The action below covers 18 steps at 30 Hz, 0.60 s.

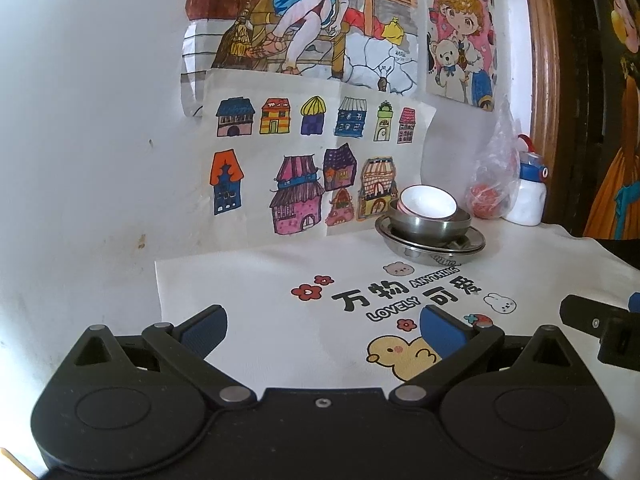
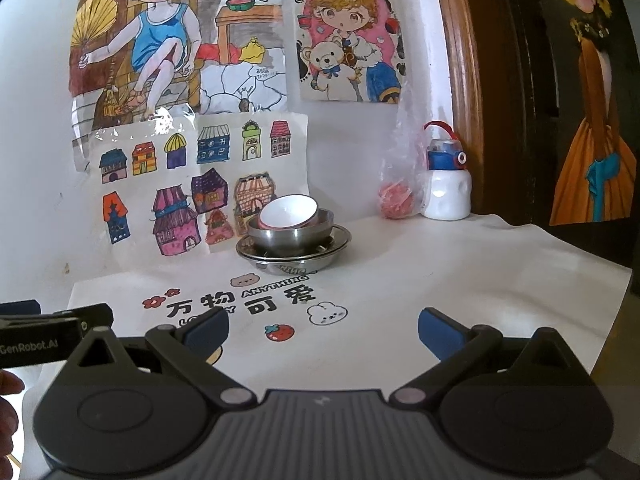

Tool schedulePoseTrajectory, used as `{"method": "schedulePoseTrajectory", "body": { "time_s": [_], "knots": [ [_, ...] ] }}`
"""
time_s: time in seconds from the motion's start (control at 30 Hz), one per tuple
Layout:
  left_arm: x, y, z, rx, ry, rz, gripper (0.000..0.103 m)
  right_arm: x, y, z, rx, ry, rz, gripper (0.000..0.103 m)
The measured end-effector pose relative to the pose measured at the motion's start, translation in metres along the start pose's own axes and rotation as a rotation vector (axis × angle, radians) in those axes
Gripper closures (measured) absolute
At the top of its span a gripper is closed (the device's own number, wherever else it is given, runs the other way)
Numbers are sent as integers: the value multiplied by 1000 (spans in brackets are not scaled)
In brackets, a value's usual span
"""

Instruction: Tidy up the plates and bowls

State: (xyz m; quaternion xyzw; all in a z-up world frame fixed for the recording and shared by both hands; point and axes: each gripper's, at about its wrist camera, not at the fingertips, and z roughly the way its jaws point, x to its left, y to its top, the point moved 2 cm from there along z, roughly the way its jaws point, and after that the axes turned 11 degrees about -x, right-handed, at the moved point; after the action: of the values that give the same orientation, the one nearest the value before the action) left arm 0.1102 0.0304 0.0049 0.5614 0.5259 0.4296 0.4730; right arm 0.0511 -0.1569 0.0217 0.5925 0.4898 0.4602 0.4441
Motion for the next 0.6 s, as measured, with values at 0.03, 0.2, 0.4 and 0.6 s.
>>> {"method": "schedulePoseTrajectory", "body": {
  "time_s": [0.03, 0.2, 0.4, 0.6],
  "knots": [
    [0, 0, 0, -1, -1, 0, 1, 0, -1, 0, 0, -1, 6, 0],
    [1, -1, 1, 3, -3, 0, 1, -2, -5, 2, 11, -14, 31, 0],
    [2, -6, 3, 17, -2, -6, 1, -3, -8, 5, 25, -21, 39, 0],
    [4, -9, 5, 28, 0, -11, 1, -3, -9, 6, 29, -23, 40, 0]
  ]
}}
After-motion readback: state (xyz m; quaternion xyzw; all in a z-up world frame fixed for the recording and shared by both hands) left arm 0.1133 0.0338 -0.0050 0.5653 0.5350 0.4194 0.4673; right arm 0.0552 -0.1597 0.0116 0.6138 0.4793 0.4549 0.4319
